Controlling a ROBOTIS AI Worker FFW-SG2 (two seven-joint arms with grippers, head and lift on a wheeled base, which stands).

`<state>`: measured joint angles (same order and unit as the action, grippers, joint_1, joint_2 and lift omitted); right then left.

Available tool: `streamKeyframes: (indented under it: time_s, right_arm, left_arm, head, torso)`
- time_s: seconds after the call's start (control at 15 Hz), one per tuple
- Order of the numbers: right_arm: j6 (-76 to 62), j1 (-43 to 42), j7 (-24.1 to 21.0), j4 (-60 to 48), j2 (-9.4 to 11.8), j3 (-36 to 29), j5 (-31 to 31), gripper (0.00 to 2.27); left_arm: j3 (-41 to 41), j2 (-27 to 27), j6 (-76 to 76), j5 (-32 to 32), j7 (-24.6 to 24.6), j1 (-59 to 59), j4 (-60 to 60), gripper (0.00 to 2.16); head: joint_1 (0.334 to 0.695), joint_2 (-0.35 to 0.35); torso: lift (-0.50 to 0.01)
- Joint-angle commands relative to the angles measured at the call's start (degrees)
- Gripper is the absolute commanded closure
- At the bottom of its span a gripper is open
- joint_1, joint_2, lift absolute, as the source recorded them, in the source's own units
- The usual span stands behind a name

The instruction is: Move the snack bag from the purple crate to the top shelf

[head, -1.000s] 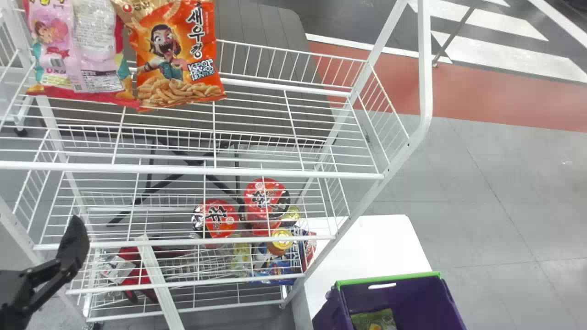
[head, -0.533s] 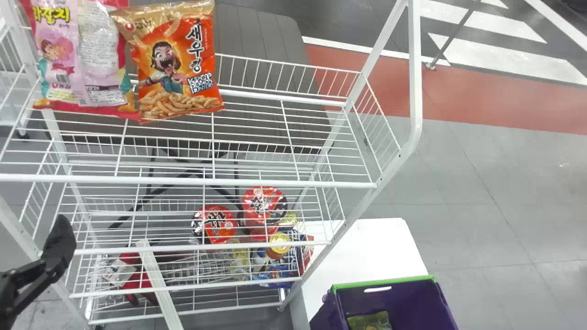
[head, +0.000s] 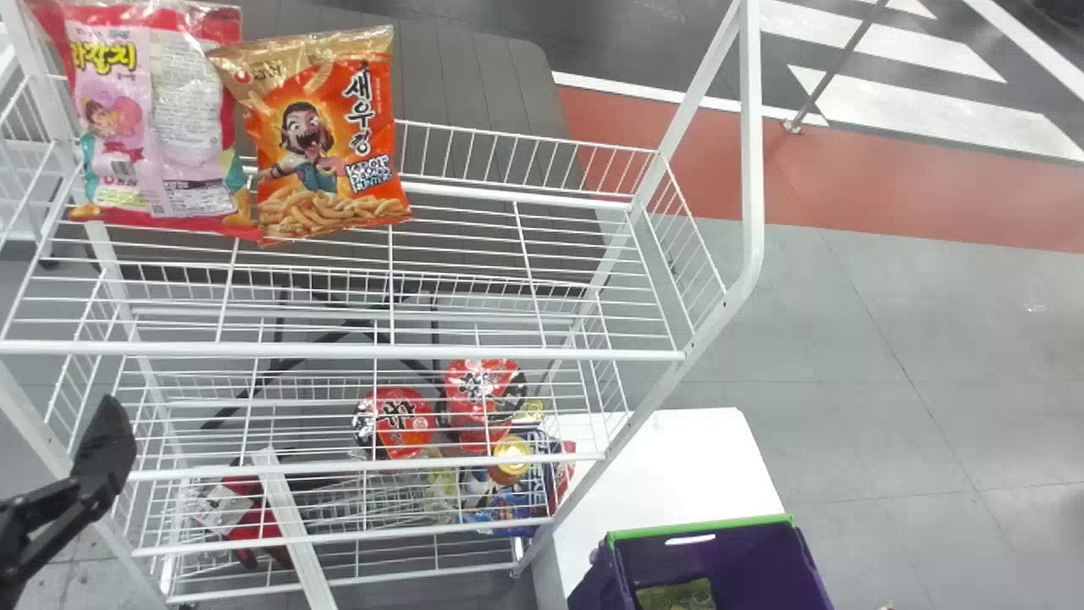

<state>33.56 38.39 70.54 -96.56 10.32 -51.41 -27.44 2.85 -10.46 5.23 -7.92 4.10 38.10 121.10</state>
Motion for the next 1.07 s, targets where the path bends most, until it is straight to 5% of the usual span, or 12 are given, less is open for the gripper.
streamKeyframes:
  time_s: [0.0,0.67,1.0]
  right_arm:
    - [2.61,-0.86,1.18,-2.23,-0.47,0.17,-0.07,1.48]
    - [9.29,-5.26,5.75,-13.48,-4.51,0.53,-1.12,1.48]
    - [11.23,-7.19,7.51,-23.15,-8.82,0.44,0.11,1.48]
  left_arm:
    - [-0.83,0.00,0.00,-1.13,-0.23,0.05,0.37,0.07]
    - [-2.50,0.00,0.00,-2.27,-1.11,1.28,2.92,0.07]
    - [-3.20,0.00,0.00,-2.80,-1.46,1.98,4.32,0.07]
  head:
    - [0.695,-0.350]
    - [0.695,-0.350]
    - [0.695,-0.350]
  torso:
    - [-0.021]
    - [0.009]
    - [0.009]
